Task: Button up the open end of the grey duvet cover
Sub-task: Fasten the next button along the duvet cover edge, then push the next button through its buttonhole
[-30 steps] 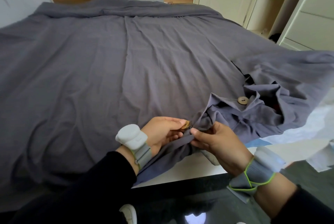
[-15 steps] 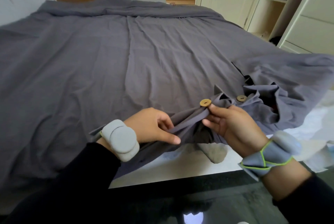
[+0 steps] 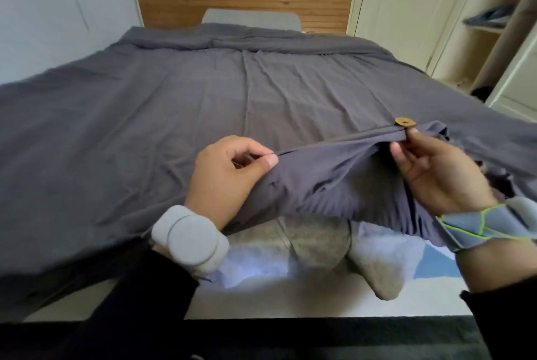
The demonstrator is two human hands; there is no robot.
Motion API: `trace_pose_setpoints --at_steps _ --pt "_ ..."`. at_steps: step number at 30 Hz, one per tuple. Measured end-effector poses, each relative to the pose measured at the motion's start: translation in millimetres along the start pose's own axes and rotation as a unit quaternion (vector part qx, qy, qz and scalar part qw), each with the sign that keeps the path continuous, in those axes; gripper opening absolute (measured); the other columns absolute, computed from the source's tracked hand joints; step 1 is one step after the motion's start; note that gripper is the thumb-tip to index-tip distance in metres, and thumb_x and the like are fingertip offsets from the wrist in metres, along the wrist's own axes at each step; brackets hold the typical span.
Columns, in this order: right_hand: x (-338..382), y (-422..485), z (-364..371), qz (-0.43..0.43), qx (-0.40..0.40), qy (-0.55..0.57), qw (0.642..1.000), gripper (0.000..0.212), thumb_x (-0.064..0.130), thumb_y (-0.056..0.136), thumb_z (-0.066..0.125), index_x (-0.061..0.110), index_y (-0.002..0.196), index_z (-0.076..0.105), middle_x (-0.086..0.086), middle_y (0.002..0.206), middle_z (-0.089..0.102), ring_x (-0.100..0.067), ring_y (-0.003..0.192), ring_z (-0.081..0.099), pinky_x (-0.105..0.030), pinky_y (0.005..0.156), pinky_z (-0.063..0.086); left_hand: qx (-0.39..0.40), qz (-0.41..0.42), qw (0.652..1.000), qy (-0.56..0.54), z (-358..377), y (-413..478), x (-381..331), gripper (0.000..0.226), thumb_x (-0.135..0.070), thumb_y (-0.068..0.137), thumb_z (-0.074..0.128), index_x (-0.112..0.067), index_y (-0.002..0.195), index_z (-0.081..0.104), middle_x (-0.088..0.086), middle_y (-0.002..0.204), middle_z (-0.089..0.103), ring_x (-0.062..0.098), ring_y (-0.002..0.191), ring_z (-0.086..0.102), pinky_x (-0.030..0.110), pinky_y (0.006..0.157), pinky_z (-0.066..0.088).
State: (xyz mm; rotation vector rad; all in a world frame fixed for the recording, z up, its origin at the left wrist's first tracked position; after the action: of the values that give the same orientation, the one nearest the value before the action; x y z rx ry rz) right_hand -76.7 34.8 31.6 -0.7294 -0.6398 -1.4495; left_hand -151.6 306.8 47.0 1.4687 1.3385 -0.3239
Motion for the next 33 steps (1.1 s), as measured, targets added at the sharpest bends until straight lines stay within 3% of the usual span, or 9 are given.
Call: trace_pose_setpoints --at_steps 4,8,10,12,15,18,21,30,33 --pt "-49 20 -7 0.047 -0.043 -0.039 0.997 0.020 0.003 0.097 0.040 0.005 0.109 0.056 -0.009 0.097 0.069 -0.009 0.062 0.071 -0.015 0.055 0.057 0.001 -0.133 0.991 -0.011 28 6 46 0.005 -0.013 0.079 0.069 -0.010 0.077 0.072 0.010 0.076 0.073 0.004 0.063 0.058 0.003 0.058 0.039" --pt "-102 24 -14 0.131 -0.081 -0.138 0.978 0.038 0.000 0.097 0.039 -0.010 0.133 0.040 -0.026 0.136 0.048 -0.033 0.113 0.057 -0.022 0.069 0.056 0.065 -0.261 0.963 0.016 50 3 95 0.015 -0.017 0.081 0.068 -0.004 0.088 0.073 0.015 0.093 0.074 0.016 0.078 0.061 0.006 0.053 0.037" --pt "-101 23 -5 0.095 -0.058 -0.185 0.976 0.034 0.000 0.094 0.046 -0.007 0.127 0.048 -0.021 0.118 0.061 -0.030 0.104 0.062 -0.024 0.077 0.056 0.081 -0.293 0.953 0.000 53 2 106 0.016 -0.019 0.082 0.067 -0.006 0.089 0.073 0.012 0.094 0.073 0.012 0.078 0.058 0.011 0.055 0.037" --pt "-96 14 11 0.058 -0.015 -0.238 0.969 0.018 0.004 0.091 0.054 0.002 0.108 0.060 -0.009 0.087 0.063 -0.015 0.076 0.064 -0.013 0.061 0.055 0.089 -0.322 0.942 -0.030 54 1 112 0.017 -0.020 0.082 0.067 -0.007 0.091 0.073 0.009 0.089 0.071 0.012 0.079 0.058 0.017 0.066 0.040" --pt "-111 -11 39 0.083 0.082 -0.284 0.952 0.007 0.008 0.090 0.058 0.011 0.085 0.062 -0.003 0.071 0.064 -0.003 0.053 0.063 -0.012 0.049 0.051 0.095 -0.355 0.926 -0.088 53 -2 112 0.015 -0.019 0.081 0.069 -0.007 0.088 0.073 0.007 0.078 0.066 0.016 0.081 0.059 0.026 0.076 0.049" --pt "-139 -33 60 0.152 0.154 -0.293 0.931 0.009 0.009 0.091 0.057 0.009 0.087 0.065 -0.003 0.067 0.070 -0.007 0.055 0.068 -0.015 0.051 0.054 0.099 -0.363 0.918 -0.124 47 -4 104 0.010 -0.018 0.080 0.070 -0.015 0.071 0.068 0.010 0.078 0.065 0.020 0.084 0.059 0.034 0.092 0.049" --pt "-156 -39 61 0.183 0.127 -0.293 0.930 0.010 0.005 0.092 0.053 0.006 0.085 0.060 -0.009 0.069 0.066 -0.010 0.053 0.069 -0.018 0.050 0.056 0.109 -0.378 0.908 -0.146 41 -7 100 0.011 -0.019 0.079 0.070 -0.016 0.069 0.068 0.016 0.087 0.067 0.023 0.088 0.062 0.044 0.100 0.048" --pt "-176 -25 61 0.202 0.099 -0.292 0.930 0.034 0.037 0.085 0.065 0.004 0.090 0.060 -0.002 0.054 0.069 -0.014 0.054 0.070 -0.024 0.049 0.055 0.152 -0.371 0.903 -0.155 36 -15 99 0.010 -0.002 0.077 0.068 -0.011 0.082 0.071 0.003 0.065 0.068 0.012 0.069 0.063 0.027 0.080 0.054" --pt "-179 -25 60 0.200 0.110 -0.303 0.925 0.037 0.039 0.077 0.072 0.006 0.088 0.059 -0.004 0.061 0.069 -0.013 0.056 0.069 -0.023 0.051 0.054 0.168 -0.349 0.913 -0.125 38 -20 92 0.020 0.004 0.071 0.070 -0.016 0.075 0.069 0.004 0.070 0.068 0.014 0.070 0.063 0.030 0.085 0.053"
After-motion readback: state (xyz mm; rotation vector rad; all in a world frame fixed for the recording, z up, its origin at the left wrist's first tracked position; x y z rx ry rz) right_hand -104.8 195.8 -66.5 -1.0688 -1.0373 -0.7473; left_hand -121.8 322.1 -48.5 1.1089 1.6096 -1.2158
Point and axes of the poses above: each hand's wrist, its own y-axis towards the middle knuckle, its own z-axis out of the palm, x = y × z, the point moved 6 cm from there along y, towards the middle knuckle
